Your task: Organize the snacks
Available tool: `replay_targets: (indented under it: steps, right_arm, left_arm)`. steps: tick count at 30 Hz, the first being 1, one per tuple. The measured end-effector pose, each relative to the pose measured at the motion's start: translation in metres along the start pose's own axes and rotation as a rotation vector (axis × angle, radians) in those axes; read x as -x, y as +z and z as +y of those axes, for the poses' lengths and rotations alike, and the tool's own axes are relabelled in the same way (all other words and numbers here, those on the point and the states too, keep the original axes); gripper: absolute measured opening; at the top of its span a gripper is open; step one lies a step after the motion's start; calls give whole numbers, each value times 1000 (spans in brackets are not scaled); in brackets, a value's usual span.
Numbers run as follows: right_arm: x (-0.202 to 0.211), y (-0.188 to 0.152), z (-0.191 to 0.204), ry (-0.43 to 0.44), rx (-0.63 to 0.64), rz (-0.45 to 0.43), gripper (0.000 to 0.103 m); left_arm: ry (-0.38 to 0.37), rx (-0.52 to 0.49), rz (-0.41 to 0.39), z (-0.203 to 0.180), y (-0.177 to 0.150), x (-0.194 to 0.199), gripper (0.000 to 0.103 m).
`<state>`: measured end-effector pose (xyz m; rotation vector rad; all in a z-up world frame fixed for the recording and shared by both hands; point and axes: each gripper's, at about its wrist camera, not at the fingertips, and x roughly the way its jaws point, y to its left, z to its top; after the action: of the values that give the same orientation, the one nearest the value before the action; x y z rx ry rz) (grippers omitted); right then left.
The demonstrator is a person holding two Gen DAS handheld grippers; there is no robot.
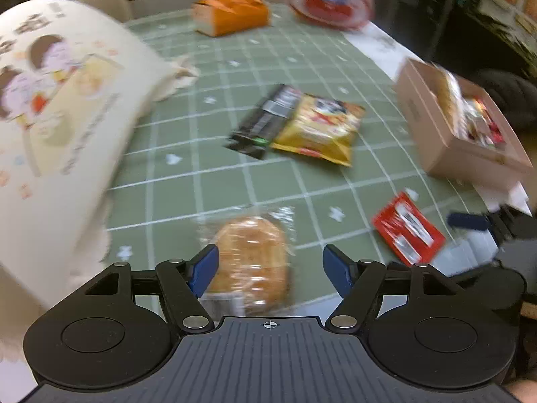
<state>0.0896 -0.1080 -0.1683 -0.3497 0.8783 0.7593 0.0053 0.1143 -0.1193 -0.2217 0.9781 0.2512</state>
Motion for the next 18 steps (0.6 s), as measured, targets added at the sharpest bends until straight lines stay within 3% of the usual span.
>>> replay_targets:
  steps: [3,6,11,18]
  right_arm:
    - [0,-1,0,5,6,-7,103]
    - [0,-2,-1,7,6,-13,103]
    - [0,-2,-1,8,4,-15,103]
    - [-1,3,-3,27,12,16,101]
  left_arm:
    - [32,38,33,9,-1,-9,75]
    - [53,9,59,7,0,-20,75]
    - [11,100,120,19,1,-37,77]
    - [-40,145,108,31,1,-36,74]
